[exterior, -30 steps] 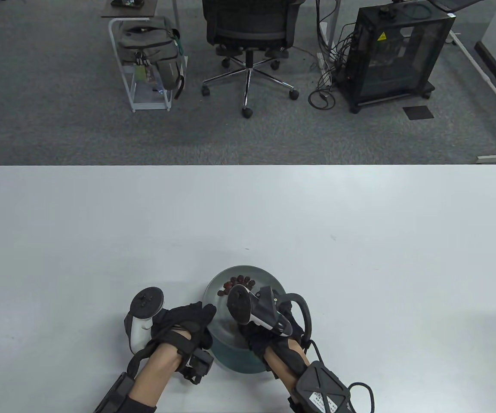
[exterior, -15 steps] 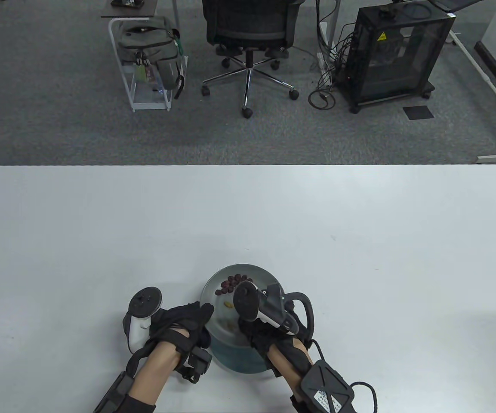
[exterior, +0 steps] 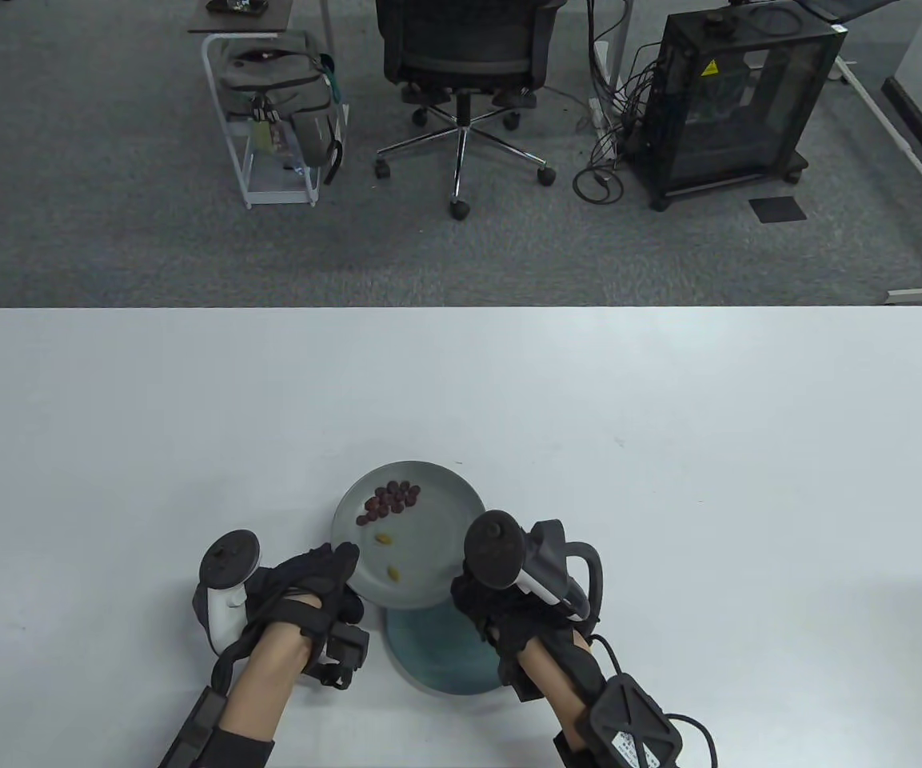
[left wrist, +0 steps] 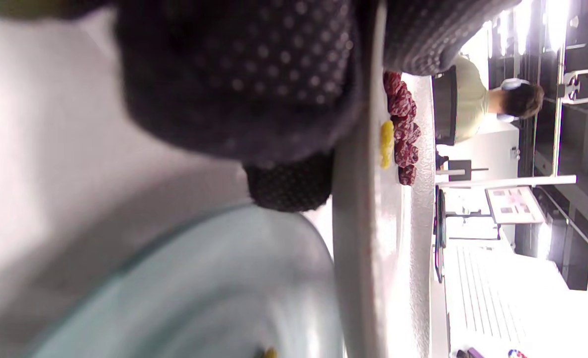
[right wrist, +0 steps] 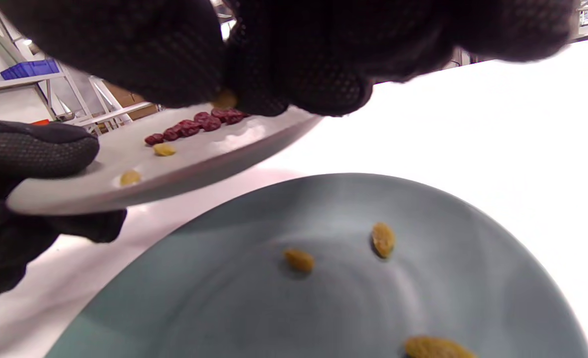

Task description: Pick raisins with hand pinch into plate

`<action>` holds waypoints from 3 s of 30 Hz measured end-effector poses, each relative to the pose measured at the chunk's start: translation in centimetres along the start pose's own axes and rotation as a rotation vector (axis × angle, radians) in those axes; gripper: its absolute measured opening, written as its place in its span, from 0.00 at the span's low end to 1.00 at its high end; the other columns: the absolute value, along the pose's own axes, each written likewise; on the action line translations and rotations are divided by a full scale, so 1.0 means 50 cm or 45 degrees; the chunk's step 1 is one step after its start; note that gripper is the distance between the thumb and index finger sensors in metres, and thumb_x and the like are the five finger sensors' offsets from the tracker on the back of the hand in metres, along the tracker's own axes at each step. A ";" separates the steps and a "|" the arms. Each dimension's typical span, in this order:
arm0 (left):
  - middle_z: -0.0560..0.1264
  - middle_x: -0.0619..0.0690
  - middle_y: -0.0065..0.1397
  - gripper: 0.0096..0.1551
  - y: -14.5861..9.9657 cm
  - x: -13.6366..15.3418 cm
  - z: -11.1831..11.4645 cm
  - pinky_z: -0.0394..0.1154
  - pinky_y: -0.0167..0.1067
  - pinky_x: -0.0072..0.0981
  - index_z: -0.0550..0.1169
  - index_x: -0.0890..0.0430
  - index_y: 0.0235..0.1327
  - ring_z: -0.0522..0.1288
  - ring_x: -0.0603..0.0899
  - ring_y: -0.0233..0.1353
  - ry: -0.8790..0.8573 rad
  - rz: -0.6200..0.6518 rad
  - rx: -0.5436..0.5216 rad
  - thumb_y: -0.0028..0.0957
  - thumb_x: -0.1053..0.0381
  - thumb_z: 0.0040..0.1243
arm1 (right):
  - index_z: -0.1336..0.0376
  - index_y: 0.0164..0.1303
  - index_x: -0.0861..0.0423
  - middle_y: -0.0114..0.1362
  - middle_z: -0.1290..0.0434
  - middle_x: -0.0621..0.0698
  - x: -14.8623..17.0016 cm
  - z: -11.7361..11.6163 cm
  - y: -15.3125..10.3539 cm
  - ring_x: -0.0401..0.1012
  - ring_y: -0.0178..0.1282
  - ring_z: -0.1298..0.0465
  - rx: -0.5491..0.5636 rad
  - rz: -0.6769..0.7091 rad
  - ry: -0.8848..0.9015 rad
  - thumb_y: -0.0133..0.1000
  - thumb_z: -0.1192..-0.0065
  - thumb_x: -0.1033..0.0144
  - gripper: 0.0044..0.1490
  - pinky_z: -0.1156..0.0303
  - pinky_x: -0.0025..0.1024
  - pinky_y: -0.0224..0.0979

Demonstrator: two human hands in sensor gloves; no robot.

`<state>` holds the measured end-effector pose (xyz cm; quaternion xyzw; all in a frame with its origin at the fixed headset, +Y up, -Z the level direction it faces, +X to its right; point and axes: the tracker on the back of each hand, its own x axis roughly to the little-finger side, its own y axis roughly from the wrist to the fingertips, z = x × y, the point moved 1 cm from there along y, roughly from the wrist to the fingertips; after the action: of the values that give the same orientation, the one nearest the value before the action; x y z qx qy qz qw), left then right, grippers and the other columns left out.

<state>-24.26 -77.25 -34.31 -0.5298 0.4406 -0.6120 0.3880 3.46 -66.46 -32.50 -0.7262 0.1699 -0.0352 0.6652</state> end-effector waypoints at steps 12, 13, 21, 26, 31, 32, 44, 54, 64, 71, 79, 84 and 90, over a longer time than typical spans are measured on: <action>0.92 0.60 0.41 0.29 -0.001 -0.005 -0.035 0.80 0.23 0.42 0.78 0.73 0.51 0.87 0.53 0.23 -0.086 0.002 -0.068 0.54 0.49 0.61 | 0.26 0.52 0.59 0.52 0.18 0.55 -0.006 -0.087 0.017 0.47 0.44 0.21 -0.240 -0.044 -0.272 0.48 0.25 0.50 0.30 0.22 0.44 0.49; 0.92 0.60 0.41 0.29 -0.001 -0.005 -0.036 0.80 0.23 0.42 0.78 0.73 0.50 0.87 0.53 0.23 -0.084 0.006 -0.069 0.54 0.49 0.61 | 0.26 0.52 0.59 0.52 0.18 0.56 -0.008 -0.091 0.017 0.47 0.44 0.21 -0.246 -0.043 -0.283 0.48 0.25 0.50 0.30 0.22 0.44 0.49; 0.92 0.60 0.41 0.29 -0.001 -0.007 -0.037 0.80 0.23 0.42 0.78 0.73 0.51 0.87 0.53 0.23 -0.077 0.016 -0.060 0.54 0.49 0.61 | 0.26 0.52 0.59 0.52 0.18 0.56 -0.030 -0.133 0.016 0.47 0.43 0.21 -0.363 -0.040 -0.455 0.48 0.24 0.50 0.30 0.22 0.44 0.49; 0.92 0.60 0.41 0.29 -0.003 -0.008 -0.037 0.80 0.23 0.42 0.78 0.73 0.50 0.87 0.53 0.23 -0.075 0.023 -0.064 0.54 0.49 0.61 | 0.26 0.52 0.58 0.52 0.18 0.55 -0.032 -0.141 0.015 0.47 0.43 0.21 -0.408 -0.022 -0.473 0.48 0.24 0.50 0.30 0.22 0.43 0.49; 0.92 0.60 0.41 0.29 -0.003 -0.008 -0.035 0.80 0.23 0.42 0.78 0.73 0.50 0.87 0.53 0.23 -0.062 0.019 -0.055 0.54 0.49 0.62 | 0.25 0.52 0.58 0.52 0.18 0.55 -0.035 -0.145 0.016 0.47 0.43 0.21 -0.394 -0.016 -0.522 0.48 0.22 0.51 0.30 0.22 0.43 0.49; 0.92 0.60 0.41 0.29 -0.003 -0.009 -0.034 0.80 0.23 0.42 0.78 0.73 0.50 0.87 0.53 0.23 -0.064 0.021 -0.054 0.54 0.49 0.62 | 0.24 0.52 0.58 0.52 0.18 0.55 -0.035 -0.143 0.015 0.47 0.43 0.21 -0.398 -0.015 -0.527 0.47 0.21 0.51 0.30 0.22 0.43 0.49; 0.92 0.61 0.41 0.29 -0.002 -0.005 -0.029 0.80 0.23 0.42 0.78 0.73 0.51 0.87 0.53 0.23 -0.045 0.007 -0.053 0.54 0.49 0.61 | 0.25 0.53 0.58 0.54 0.19 0.55 -0.014 -0.061 0.004 0.48 0.45 0.22 -0.262 -0.005 -0.302 0.48 0.23 0.46 0.33 0.23 0.43 0.50; 0.92 0.61 0.42 0.28 0.000 0.004 0.003 0.80 0.23 0.42 0.78 0.73 0.51 0.87 0.53 0.23 -0.046 -0.033 0.015 0.53 0.50 0.62 | 0.23 0.50 0.56 0.52 0.18 0.54 -0.040 -0.024 -0.017 0.47 0.43 0.21 -0.063 0.087 -0.180 0.48 0.25 0.44 0.31 0.22 0.42 0.48; 0.92 0.60 0.42 0.29 -0.008 0.003 0.062 0.80 0.22 0.42 0.77 0.74 0.50 0.88 0.52 0.23 0.037 -0.011 0.136 0.54 0.49 0.61 | 0.25 0.54 0.57 0.54 0.19 0.55 -0.043 -0.022 -0.021 0.48 0.45 0.22 -0.037 0.071 -0.163 0.47 0.23 0.45 0.34 0.23 0.43 0.50; 0.92 0.60 0.43 0.29 -0.018 0.002 0.097 0.80 0.22 0.42 0.77 0.74 0.50 0.88 0.52 0.23 0.073 -0.001 0.198 0.53 0.49 0.61 | 0.26 0.56 0.58 0.56 0.20 0.56 -0.045 -0.034 -0.015 0.48 0.47 0.22 -0.048 0.058 -0.170 0.47 0.22 0.45 0.35 0.23 0.44 0.51; 0.92 0.60 0.43 0.29 -0.023 0.002 0.114 0.80 0.22 0.42 0.77 0.73 0.50 0.88 0.52 0.23 0.109 0.006 0.220 0.53 0.49 0.61 | 0.27 0.57 0.58 0.57 0.20 0.56 -0.052 -0.053 -0.005 0.47 0.46 0.22 -0.095 0.040 -0.190 0.46 0.21 0.46 0.37 0.23 0.43 0.51; 0.92 0.60 0.43 0.29 -0.023 0.002 0.120 0.80 0.22 0.42 0.77 0.74 0.50 0.88 0.52 0.23 0.119 0.008 0.231 0.53 0.49 0.61 | 0.26 0.57 0.59 0.56 0.20 0.57 -0.057 -0.065 0.004 0.48 0.46 0.22 -0.096 0.024 -0.203 0.44 0.20 0.44 0.39 0.23 0.44 0.50; 0.91 0.61 0.43 0.29 -0.022 0.007 0.121 0.80 0.22 0.42 0.77 0.74 0.50 0.88 0.52 0.23 0.098 -0.009 0.242 0.53 0.50 0.61 | 0.25 0.54 0.59 0.54 0.19 0.56 -0.060 -0.075 0.009 0.47 0.44 0.22 -0.074 0.000 -0.233 0.43 0.19 0.45 0.37 0.23 0.43 0.49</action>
<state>-18.31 -78.02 -32.87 -0.4684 0.3933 -0.6723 0.4171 -0.50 -69.17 -31.99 -0.7454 0.1094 0.0362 0.6565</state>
